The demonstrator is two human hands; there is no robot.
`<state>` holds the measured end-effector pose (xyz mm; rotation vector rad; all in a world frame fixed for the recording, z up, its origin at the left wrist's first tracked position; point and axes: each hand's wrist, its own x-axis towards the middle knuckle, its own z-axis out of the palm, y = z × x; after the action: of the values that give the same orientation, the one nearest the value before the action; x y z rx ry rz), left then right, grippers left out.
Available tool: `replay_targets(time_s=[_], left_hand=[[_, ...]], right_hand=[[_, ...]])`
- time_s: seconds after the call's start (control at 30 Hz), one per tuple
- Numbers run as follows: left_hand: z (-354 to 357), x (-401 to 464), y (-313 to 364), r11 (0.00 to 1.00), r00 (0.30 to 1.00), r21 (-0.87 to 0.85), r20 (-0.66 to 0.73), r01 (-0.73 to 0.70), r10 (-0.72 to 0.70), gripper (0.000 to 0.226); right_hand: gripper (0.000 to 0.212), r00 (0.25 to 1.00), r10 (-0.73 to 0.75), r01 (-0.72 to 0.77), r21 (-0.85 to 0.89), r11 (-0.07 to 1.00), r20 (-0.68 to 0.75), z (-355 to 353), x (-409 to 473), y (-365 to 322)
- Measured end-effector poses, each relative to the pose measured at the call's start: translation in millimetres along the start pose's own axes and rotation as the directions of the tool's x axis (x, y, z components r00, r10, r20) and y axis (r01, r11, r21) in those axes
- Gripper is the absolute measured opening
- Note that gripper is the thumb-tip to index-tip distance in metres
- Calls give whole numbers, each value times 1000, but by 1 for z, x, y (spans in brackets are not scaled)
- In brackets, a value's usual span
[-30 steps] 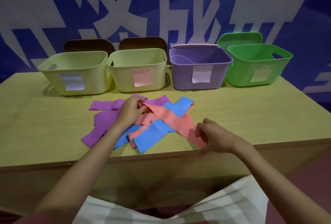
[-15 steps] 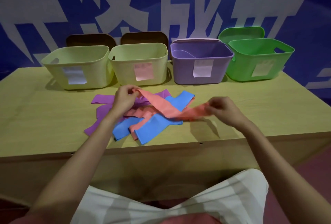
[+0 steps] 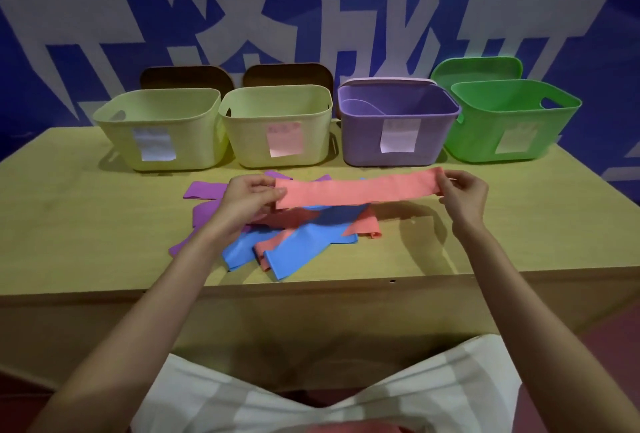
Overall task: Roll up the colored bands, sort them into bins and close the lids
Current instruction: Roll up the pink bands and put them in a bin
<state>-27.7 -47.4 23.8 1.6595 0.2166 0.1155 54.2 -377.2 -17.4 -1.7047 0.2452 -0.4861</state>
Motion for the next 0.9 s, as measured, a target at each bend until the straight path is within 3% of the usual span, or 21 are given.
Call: replay_targets(time_s=[0.23,0.43,0.57,0.73,0.9], left_hand=[[36,-18,4,995,967,87,252,-46,22,36],[75,-24,-6,987,881,158,471,-43,-37,15],[107,-30,-11,986,805,166,581,24,-117,16],[141,-38,-21,984,718,145,674,105,-176,16],[161,-40,-26,985,698,106,695,140,-174,22]], right_hand=[[23,999,27,-23,-106,994,42,-16,41,16],[28,994,-18,48,-275,960,111,-15,82,17],[26,976,-19,106,-398,911,216,-9,111,19],[12,927,-13,246,-580,777,375,1,130,21],[14,932,-46,270,-600,753,360,7,131,28]])
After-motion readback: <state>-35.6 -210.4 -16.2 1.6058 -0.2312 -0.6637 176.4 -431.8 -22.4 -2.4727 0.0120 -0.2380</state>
